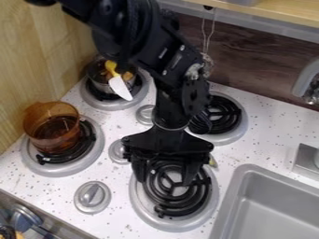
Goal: Move the white knife with yellow handle from the silver pot to the orange plastic pot below it
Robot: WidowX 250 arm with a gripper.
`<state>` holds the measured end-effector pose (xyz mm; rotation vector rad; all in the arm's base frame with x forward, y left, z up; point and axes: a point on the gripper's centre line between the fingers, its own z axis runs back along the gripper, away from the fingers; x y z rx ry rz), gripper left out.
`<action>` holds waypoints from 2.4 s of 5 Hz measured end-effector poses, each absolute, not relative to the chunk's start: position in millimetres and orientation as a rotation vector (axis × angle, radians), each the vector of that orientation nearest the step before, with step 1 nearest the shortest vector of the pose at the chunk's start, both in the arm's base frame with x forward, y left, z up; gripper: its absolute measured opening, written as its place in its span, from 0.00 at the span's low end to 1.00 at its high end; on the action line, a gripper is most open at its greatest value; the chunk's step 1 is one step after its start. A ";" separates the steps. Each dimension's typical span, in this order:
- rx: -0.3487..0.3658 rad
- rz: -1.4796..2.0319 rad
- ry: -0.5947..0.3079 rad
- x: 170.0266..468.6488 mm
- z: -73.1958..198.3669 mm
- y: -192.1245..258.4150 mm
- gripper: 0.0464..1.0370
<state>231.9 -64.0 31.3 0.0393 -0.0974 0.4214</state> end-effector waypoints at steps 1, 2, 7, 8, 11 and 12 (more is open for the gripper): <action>0.048 0.414 -0.086 231.4 26.6 -63.5 0.96; 0.053 0.391 -0.131 245.8 18.7 -48.1 0.96; 0.318 0.340 -0.692 362.7 45.7 61.2 0.96; 0.320 0.315 -0.669 385.6 44.8 86.4 0.96; 0.324 0.293 -0.660 419.5 36.4 117.9 0.96; 0.323 0.298 -0.680 425.7 24.2 119.4 0.96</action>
